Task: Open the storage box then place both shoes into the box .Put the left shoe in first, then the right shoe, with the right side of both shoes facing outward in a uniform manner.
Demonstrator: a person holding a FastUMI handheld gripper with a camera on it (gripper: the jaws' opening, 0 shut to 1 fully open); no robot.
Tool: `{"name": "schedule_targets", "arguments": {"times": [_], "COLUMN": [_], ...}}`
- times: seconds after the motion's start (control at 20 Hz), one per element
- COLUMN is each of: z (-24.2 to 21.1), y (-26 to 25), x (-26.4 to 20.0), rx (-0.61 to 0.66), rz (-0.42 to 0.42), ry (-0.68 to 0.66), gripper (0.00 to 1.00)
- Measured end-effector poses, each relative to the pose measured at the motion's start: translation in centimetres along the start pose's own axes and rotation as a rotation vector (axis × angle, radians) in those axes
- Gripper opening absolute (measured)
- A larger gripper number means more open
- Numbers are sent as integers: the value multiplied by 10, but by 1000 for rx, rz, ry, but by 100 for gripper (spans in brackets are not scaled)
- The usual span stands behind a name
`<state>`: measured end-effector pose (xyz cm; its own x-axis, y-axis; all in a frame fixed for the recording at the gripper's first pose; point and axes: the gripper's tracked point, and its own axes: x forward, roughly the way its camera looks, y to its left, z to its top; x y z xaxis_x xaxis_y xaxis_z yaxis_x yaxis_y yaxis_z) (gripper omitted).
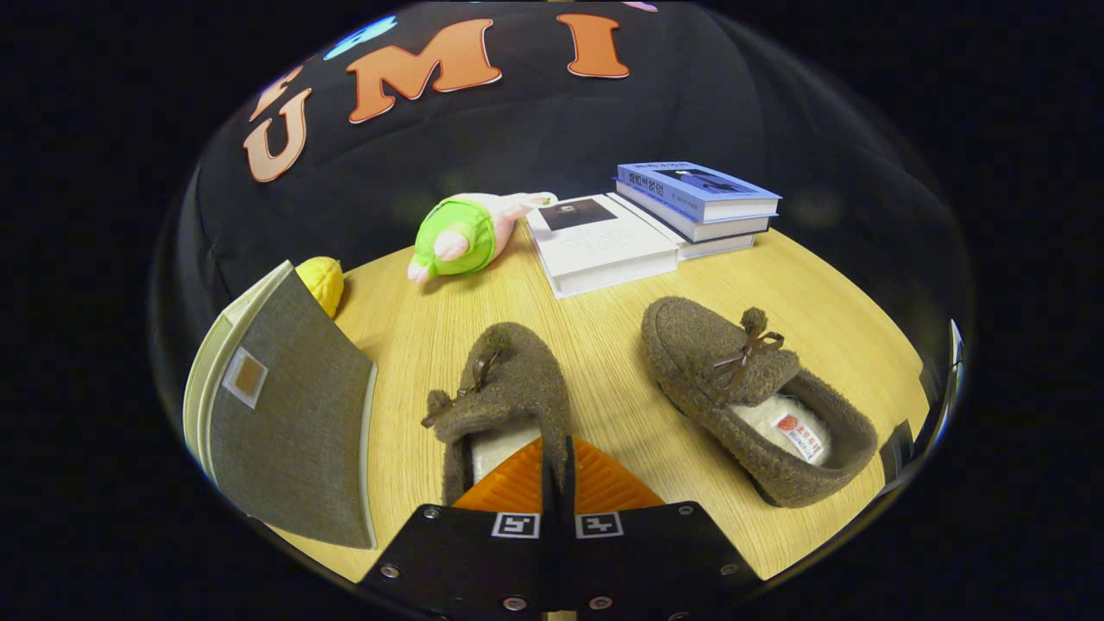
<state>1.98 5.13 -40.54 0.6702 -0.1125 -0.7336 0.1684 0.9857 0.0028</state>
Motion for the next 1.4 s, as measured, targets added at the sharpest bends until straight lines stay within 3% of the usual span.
{"name": "schedule_targets", "arguments": {"times": [0.35,0.7,1.0,1.2,1.4], "z": [76,153,130,84,47], "y": [41,140,238,282,300], "x": [-46,-115,-130,-115,-87], "rx": [76,102,114,107,116], "rz": [85,252,376,376,313], "ry": [-80,-180,-113,-42,7], "gripper": [1,1,1,1,1]}}
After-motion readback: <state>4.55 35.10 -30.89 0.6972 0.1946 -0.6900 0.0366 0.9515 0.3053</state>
